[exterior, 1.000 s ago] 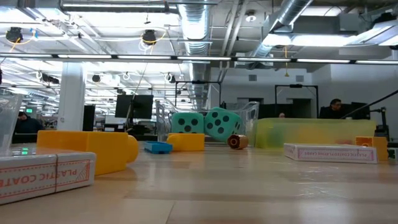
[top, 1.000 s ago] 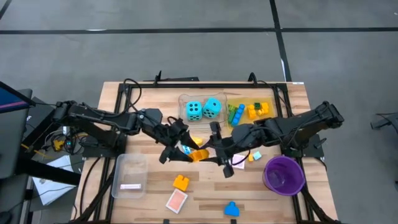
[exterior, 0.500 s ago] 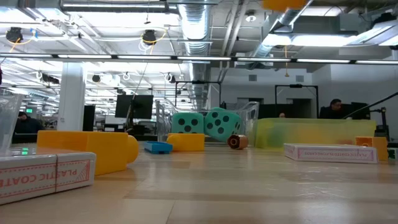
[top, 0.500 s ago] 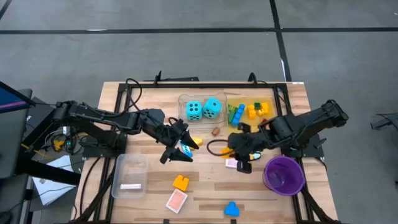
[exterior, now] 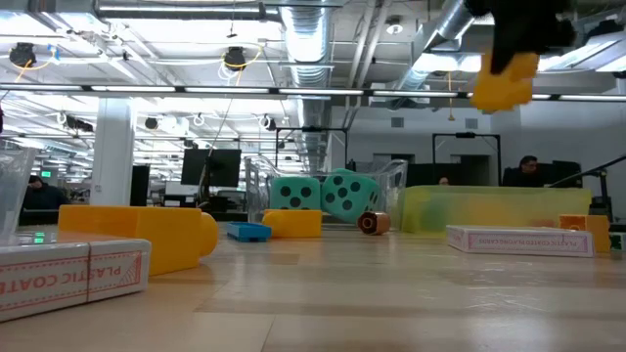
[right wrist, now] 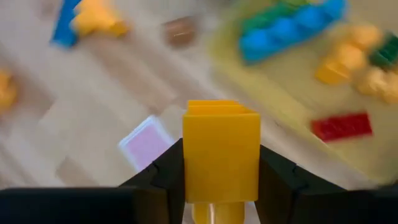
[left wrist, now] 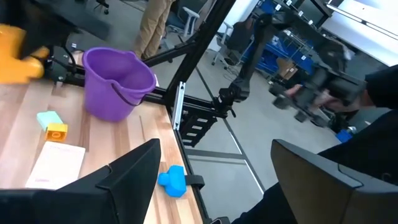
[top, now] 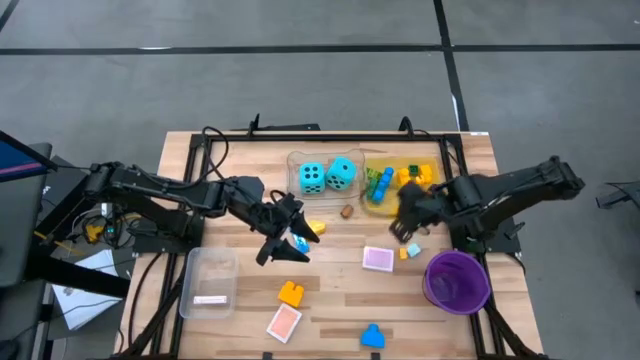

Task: Pick & Place Toys
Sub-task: Put the yellow game piece into the yellow bin

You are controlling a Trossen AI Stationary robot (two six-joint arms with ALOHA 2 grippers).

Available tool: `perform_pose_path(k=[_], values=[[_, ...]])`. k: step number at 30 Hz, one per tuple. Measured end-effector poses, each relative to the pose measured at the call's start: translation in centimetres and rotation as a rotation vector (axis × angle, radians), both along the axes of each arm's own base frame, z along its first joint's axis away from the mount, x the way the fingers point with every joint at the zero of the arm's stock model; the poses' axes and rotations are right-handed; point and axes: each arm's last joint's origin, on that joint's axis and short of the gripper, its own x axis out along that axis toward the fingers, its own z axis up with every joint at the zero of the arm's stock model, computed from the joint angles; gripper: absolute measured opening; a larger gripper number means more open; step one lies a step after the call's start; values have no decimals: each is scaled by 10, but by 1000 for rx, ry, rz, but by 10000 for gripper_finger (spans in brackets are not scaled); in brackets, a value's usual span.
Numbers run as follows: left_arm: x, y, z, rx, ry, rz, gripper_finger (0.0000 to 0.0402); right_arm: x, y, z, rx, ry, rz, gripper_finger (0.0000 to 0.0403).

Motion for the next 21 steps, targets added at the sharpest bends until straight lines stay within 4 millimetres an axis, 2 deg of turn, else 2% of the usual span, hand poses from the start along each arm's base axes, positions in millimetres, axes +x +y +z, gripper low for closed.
perform_pose_path(k=[4, 7, 14, 21], values=[[0, 0, 1, -2, -8, 1, 301, -30, -27, -12, 33, -46, -226, 130], [0, 0, 3, -5, -31, 1, 301, -44, -44, -18, 72, -54, -329, 138], [1, 0, 6, -10, -66, 2, 301, -55, -78, -33, 32, 9, -443, 132], [1, 0, 6, -33, -53, 7, 301, -64, -112, -62, 54, 37, -540, 140]])
